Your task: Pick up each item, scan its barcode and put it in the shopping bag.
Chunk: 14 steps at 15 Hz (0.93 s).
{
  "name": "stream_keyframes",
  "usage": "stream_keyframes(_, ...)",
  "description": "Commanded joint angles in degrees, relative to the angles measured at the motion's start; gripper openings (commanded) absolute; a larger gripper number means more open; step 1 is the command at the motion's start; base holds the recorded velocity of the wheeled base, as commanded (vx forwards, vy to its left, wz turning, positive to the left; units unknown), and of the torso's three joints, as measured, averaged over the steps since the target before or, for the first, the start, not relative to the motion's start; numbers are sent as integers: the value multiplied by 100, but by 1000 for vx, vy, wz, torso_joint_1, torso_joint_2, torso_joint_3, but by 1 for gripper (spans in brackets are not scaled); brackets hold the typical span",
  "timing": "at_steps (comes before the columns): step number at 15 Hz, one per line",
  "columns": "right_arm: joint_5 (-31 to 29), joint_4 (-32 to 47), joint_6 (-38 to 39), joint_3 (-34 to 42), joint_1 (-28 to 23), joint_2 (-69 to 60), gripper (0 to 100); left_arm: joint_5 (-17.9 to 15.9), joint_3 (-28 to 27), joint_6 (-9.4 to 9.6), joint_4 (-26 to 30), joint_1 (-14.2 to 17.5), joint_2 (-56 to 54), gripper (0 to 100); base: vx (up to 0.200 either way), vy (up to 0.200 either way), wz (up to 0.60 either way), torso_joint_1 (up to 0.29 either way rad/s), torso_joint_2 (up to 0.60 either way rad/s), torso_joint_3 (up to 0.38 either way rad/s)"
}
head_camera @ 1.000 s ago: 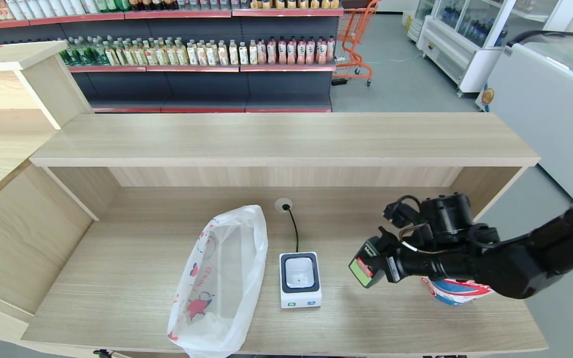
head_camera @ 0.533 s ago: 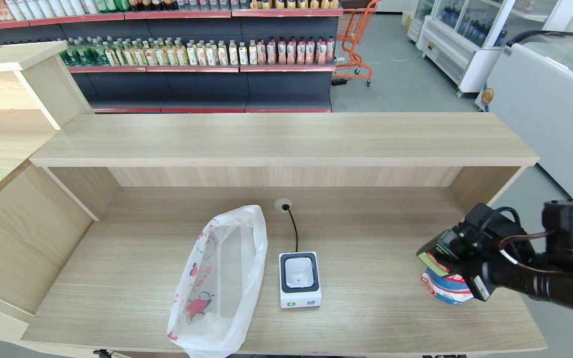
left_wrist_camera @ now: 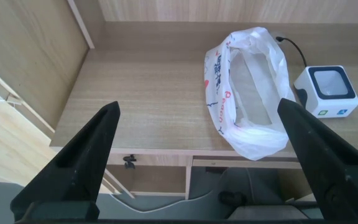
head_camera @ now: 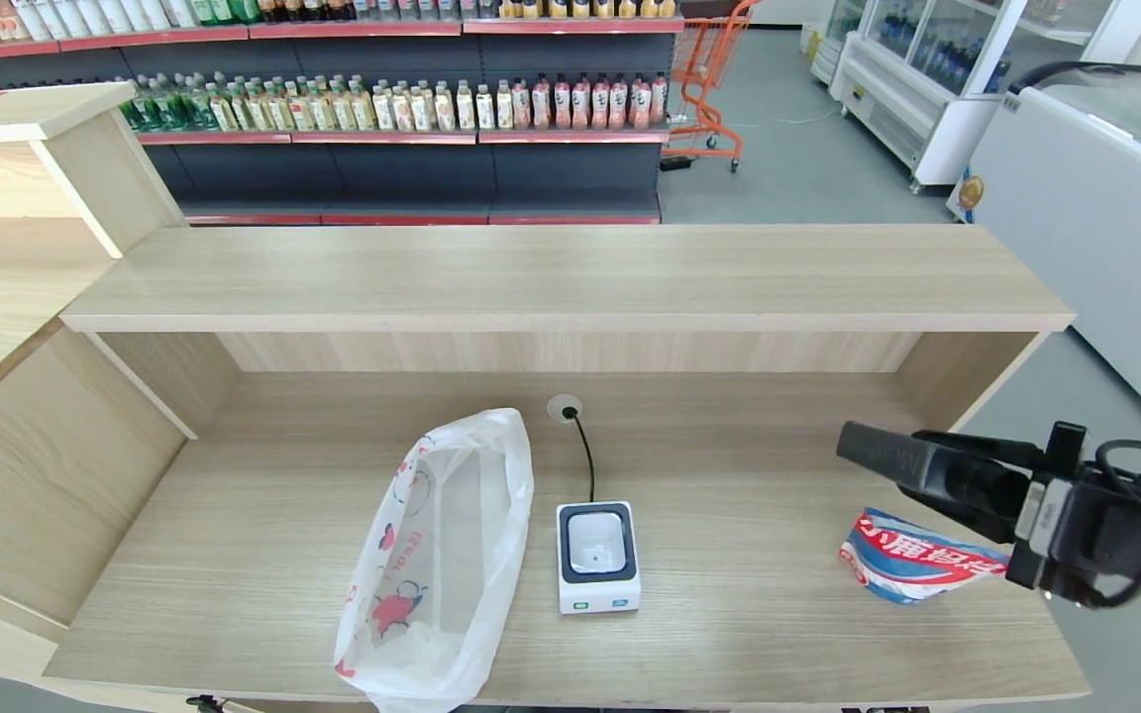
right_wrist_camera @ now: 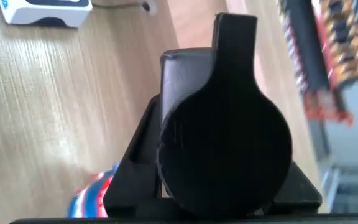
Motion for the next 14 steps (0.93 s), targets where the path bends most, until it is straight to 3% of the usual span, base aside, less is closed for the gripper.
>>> stream_keyframes(1, 1411, -75, -1415, -72, -378, -69, 0, 0, 0, -1, -1, 1, -1, 100, 0, 0, 0, 0, 0, 0)
stream_keyframes(2, 2194, -189, -2434, -80, -387, -8, 0, 0, 0, -1, -1, 1, -1, 100, 0, 0, 0, 0, 0, 0)
stream_keyframes(3, 2598, -92, -3445, -45, -360, 124, 0, 0, 0, -1, -1, 1, -1, 100, 0, 0, 0, 0, 0, 0)
stream_keyframes(5, 2501, 892, -5168, -133, 193, 177, 0, 0, 0, -1, -1, 1, -1, 100, 0, 0, 0, 0, 0, 0)
stream_keyframes(8, 2501, 1112, -6618, -133, 1134, 256, 0, 0, 0, -1, -1, 1, -1, 100, 0, 0, 0, 0, 0, 0)
stream_keyframes(9, 2501, 1226, -7426, -133, 1854, 493, 0, 0, 0, -1, -1, 1, -1, 100, 0, 0, 0, 0, 0, 0)
stream_keyframes(10, 2501, 1376, -7778, -142, 2241, 669, 0, 0, 0, -1, -1, 1, -1, 100, 0, 0, 0, 0, 0, 0)
stream_keyframes(14, 2624, 1463, -8490, -291, 2426, 827, 0, 0, 0, -1, -1, 1, -1, 100, 0, 0, 0, 0, 0, 0)
